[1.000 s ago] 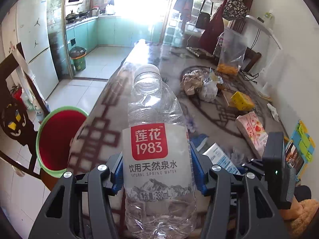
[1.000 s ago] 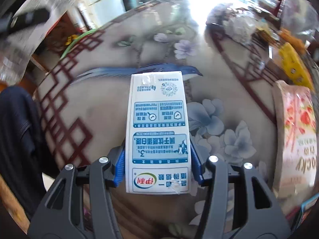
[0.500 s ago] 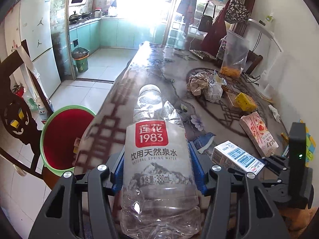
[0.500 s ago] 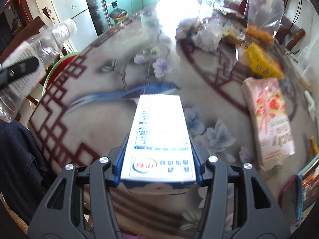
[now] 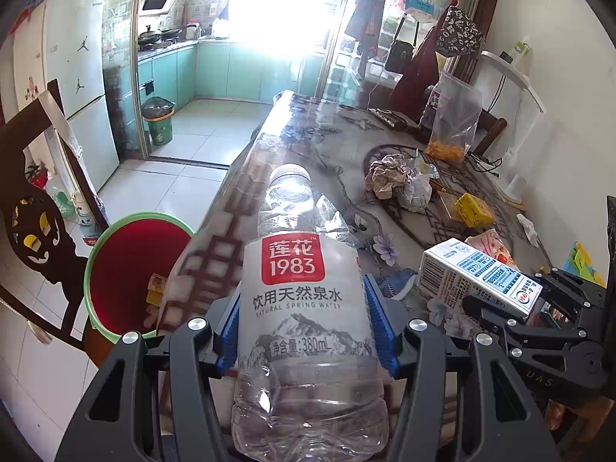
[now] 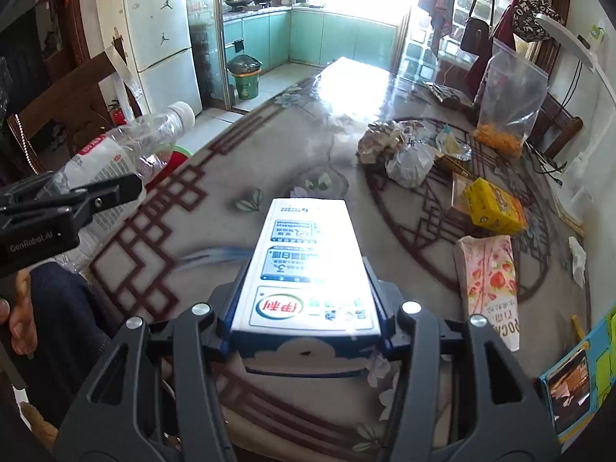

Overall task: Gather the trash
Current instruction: 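Carry the water bottle and milk carton over the red bucket with both tools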

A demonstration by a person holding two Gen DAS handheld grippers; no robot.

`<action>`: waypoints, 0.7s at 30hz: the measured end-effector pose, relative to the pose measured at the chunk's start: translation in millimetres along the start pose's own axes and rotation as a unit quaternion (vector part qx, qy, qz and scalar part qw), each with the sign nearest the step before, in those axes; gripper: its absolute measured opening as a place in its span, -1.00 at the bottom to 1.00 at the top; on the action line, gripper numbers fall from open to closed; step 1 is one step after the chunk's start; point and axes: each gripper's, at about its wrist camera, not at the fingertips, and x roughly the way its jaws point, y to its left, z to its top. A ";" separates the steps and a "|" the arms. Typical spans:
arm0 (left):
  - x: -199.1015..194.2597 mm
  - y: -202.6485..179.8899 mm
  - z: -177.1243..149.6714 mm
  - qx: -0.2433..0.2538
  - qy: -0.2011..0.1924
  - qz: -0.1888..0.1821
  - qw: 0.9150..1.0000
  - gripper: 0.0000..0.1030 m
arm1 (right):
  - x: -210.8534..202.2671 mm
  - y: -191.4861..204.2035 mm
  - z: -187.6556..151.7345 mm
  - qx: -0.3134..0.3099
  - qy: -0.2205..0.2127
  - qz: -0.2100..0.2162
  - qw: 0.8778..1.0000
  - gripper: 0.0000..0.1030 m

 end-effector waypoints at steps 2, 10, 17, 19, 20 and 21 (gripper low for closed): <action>-2.9 4.8 1.4 -0.003 -0.003 0.002 1.000 0.03 | -0.2 3.9 2.4 -0.002 -0.002 0.004 1.000 -0.01; -11.1 35.2 10.4 0.004 -0.022 0.056 0.998 0.03 | 4.6 21.3 10.5 -0.019 -0.001 0.012 1.000 -0.01; -16.8 79.8 19.3 -0.020 -0.032 0.092 0.995 0.03 | 15.4 31.3 21.2 -0.023 0.008 0.022 0.999 -0.01; -16.5 95.1 18.3 -0.036 -0.029 0.102 0.994 0.03 | 15.8 38.3 28.4 -0.030 0.004 0.025 0.999 -0.01; -17.4 102.7 17.2 -0.044 -0.029 0.106 0.993 0.03 | 15.5 42.3 32.8 -0.034 0.001 0.029 0.999 -0.01; -18.2 107.0 16.2 -0.048 -0.028 0.110 0.992 0.03 | 15.3 45.7 36.2 -0.037 -0.001 0.032 0.999 -0.01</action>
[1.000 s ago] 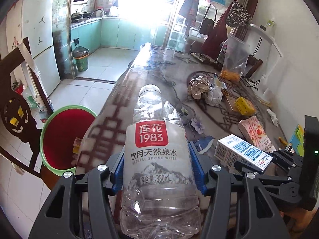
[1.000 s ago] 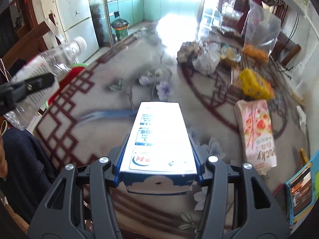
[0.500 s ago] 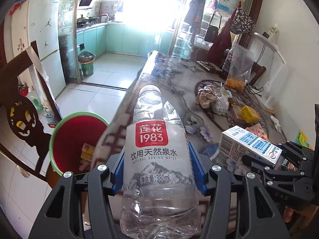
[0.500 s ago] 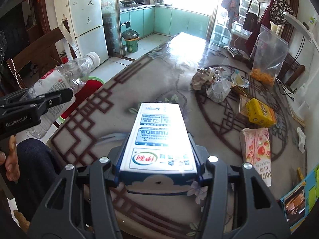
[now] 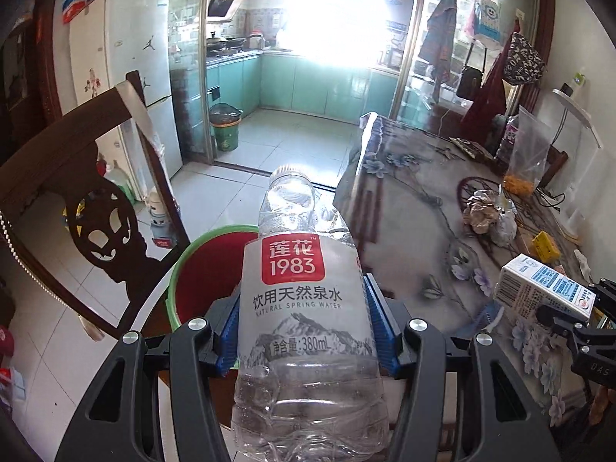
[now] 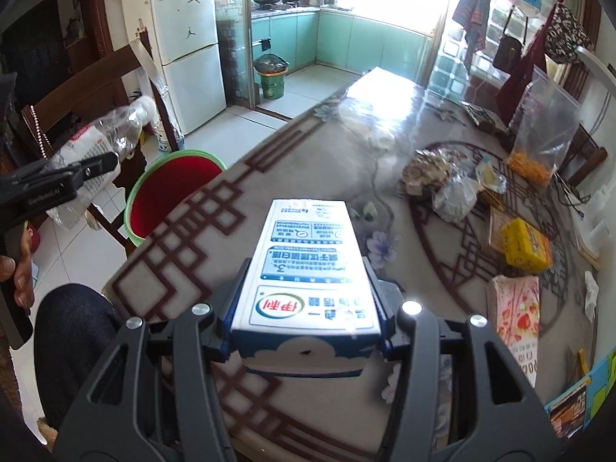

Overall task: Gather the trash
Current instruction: 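Carry the water bottle and milk carton over the red bucket with both tools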

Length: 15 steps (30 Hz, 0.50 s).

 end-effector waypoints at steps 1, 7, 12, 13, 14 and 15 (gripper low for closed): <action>0.6 5.7 -0.8 -0.003 0.001 0.006 1.000 0.03 | 0.0 4.8 5.2 -0.005 -0.003 0.005 1.000 -0.01; 16.2 35.4 -7.4 -0.026 0.022 0.030 0.999 0.03 | 5.4 29.4 26.4 -0.035 -0.012 0.018 0.999 -0.01; 27.3 50.2 -12.7 -0.043 0.035 0.029 0.998 0.03 | 10.3 45.0 47.0 -0.053 -0.018 0.034 0.998 -0.01; 29.8 51.6 -14.1 -0.042 0.037 0.031 0.998 0.03 | 11.3 48.7 50.9 -0.055 -0.019 0.039 0.998 -0.01; 32.2 53.5 -15.2 -0.042 0.040 0.034 0.998 0.03 | 12.1 51.9 53.7 -0.057 -0.020 0.043 0.997 -0.01; 36.0 57.6 -16.8 -0.045 0.045 0.037 0.997 0.03 | 13.7 54.6 56.4 -0.058 -0.019 0.049 0.997 -0.01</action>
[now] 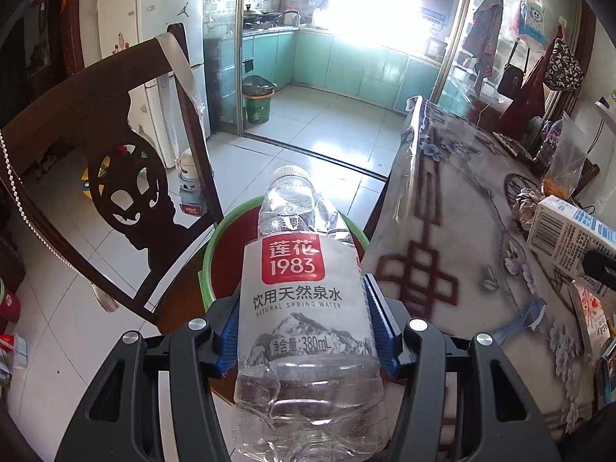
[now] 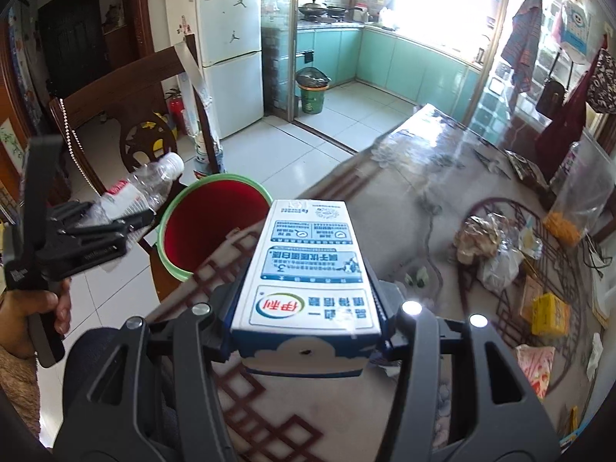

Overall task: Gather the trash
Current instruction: 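Carry the water bottle and milk carton over the red bucket with both tools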

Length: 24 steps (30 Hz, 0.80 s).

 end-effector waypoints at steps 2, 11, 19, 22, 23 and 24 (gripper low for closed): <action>5.7 6.0 -1.1 -0.011 0.008 -0.005 1.000 0.03 | 7.0 3.6 4.7 0.005 0.004 0.025 1.000 -0.01; 42.0 29.2 -5.9 -0.041 0.052 -0.023 0.998 0.03 | 50.7 32.5 10.3 -0.009 0.040 0.072 0.997 -0.01; 71.8 42.4 1.0 -0.062 0.079 -0.030 0.994 0.03 | 88.2 50.1 32.8 -0.004 0.055 0.110 0.992 -0.01; 78.0 42.6 4.2 -0.057 0.086 -0.031 0.994 0.04 | 94.5 59.2 45.6 -0.009 0.050 0.114 0.992 -0.01; 79.8 41.8 5.3 -0.055 0.089 -0.030 0.994 0.04 | 95.0 61.0 47.3 -0.014 0.047 0.113 0.992 -0.01; 80.9 41.9 6.7 -0.054 0.089 -0.030 0.994 0.01 | 95.3 63.3 48.9 -0.019 0.043 0.108 0.993 -0.01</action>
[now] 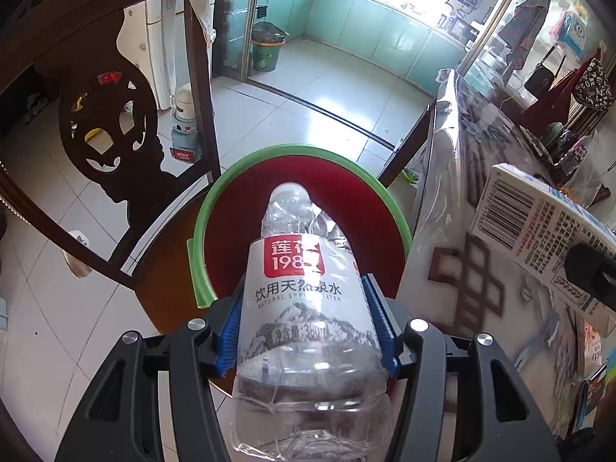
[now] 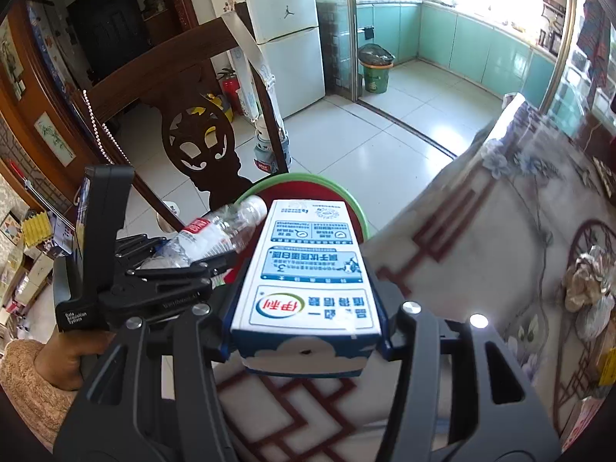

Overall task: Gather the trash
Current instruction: 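Carry the water bottle and milk carton over the red bucket with both tools, then open both tools to drop the bottle and carton into the red bucket, then grasp the crumpled brown paper with the left tool while the right tool grasps the pink Pocky bag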

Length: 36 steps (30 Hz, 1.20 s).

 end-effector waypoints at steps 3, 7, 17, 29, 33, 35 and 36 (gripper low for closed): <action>-0.5 -1.2 5.6 0.002 -0.007 0.002 1.000 0.00 | 5.6 2.0 2.9 0.001 0.000 0.001 1.000 -0.01; 3.2 -0.4 15.8 -0.004 -0.014 0.008 1.000 -0.21 | 21.7 0.1 7.9 0.004 0.015 0.009 1.000 -0.01; -16.4 10.9 13.1 -0.036 -0.036 0.017 0.999 0.49 | 28.4 -11.3 26.1 0.023 0.004 0.013 1.000 0.46; -82.6 -76.7 7.2 0.039 -0.078 -0.061 0.994 0.49 | -83.4 -59.9 -65.4 0.068 -0.033 -0.008 0.997 0.47; -92.7 -124.4 -9.1 0.081 -0.084 -0.093 0.989 0.49 | -119.0 -90.5 -124.1 0.081 -0.030 -0.078 0.993 0.47; -88.4 -148.9 -19.8 0.099 -0.078 -0.100 0.987 0.49 | -130.3 -116.1 -153.4 0.111 -0.015 -0.106 0.988 0.47; -85.8 -158.5 -25.2 0.105 -0.069 -0.105 0.987 0.49 | -135.6 -129.5 -165.9 0.130 -0.011 -0.115 0.985 0.47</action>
